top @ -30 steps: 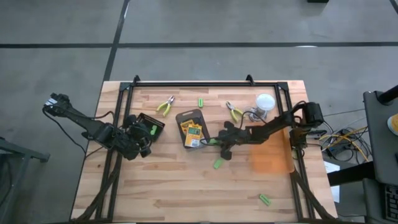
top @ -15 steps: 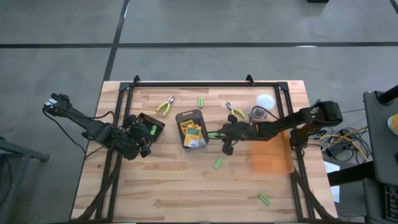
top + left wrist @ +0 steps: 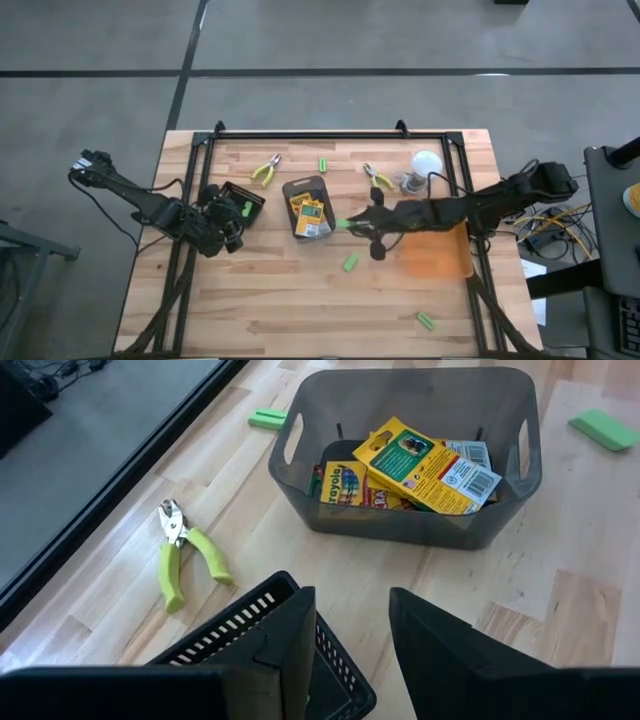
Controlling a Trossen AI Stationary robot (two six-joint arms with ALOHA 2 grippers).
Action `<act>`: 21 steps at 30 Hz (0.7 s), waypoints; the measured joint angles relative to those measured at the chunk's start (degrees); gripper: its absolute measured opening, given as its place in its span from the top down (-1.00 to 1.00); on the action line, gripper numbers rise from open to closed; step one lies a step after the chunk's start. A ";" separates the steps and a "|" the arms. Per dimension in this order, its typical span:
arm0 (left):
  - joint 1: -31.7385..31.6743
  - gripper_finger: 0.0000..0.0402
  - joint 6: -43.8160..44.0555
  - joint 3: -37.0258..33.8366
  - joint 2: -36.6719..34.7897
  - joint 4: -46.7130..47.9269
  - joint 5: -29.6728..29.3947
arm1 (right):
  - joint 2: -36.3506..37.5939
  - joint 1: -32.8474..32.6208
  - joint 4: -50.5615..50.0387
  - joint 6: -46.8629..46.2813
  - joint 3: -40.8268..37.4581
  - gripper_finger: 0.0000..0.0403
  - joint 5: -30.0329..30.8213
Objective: Pick & Place School Supplies
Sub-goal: Put the light green eraser into the black bin
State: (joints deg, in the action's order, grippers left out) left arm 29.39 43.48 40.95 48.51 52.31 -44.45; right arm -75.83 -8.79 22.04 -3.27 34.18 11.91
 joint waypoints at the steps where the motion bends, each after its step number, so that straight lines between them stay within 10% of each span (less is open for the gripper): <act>1: 0.00 0.32 0.02 0.00 0.00 0.01 0.00 | 0.05 -0.69 0.27 0.61 0.30 0.61 0.00; 21: 0.02 0.32 0.01 0.00 0.02 0.01 -0.04 | -10.23 -5.34 2.03 12.35 12.91 0.55 -0.41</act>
State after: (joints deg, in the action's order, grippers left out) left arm 29.41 43.49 40.95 48.53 52.32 -44.49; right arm -86.06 -14.13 24.08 9.08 47.09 11.51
